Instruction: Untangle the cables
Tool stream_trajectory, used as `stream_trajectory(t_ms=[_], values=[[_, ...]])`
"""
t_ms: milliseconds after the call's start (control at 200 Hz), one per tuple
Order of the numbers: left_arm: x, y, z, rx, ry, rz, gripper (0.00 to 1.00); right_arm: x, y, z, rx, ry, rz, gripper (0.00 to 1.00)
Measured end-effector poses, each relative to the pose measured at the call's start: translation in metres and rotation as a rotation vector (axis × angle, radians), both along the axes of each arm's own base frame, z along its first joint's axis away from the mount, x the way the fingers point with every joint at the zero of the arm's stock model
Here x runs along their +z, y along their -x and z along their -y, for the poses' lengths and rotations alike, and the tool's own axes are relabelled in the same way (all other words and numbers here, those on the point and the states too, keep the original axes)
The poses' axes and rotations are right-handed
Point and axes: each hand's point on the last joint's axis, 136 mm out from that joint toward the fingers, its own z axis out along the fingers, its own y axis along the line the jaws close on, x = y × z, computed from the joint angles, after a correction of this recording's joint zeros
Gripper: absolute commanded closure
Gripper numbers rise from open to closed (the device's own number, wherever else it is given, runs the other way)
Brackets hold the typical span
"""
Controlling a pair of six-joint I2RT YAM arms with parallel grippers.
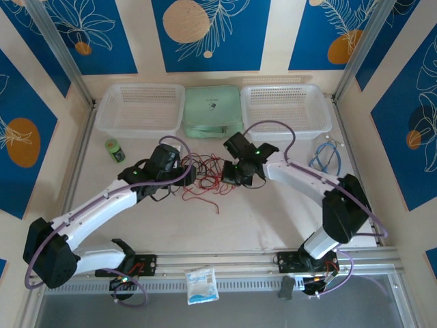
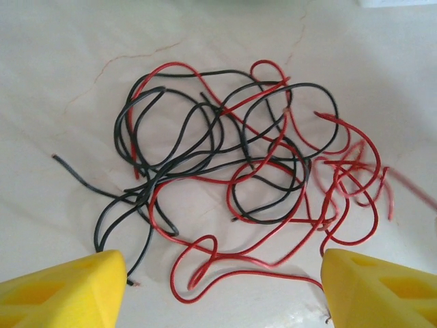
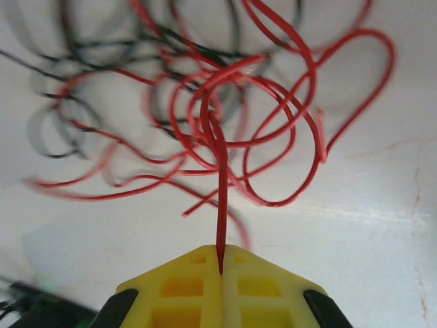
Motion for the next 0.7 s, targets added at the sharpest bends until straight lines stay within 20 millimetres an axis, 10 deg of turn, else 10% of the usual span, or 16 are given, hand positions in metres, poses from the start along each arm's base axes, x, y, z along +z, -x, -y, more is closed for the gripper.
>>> stream_trajectory(t_ms=[295,700], values=[[0.031,0.036,0.037,-0.248,0.081,0.170,0.25,0.148,-0.005,-0.002,0.168,-0.152,0.415,1.00],[0.097,0.057,0.067,-0.505,0.139,0.442,0.22,0.191,0.007,-0.005,0.421,-0.191,0.584,1.00]])
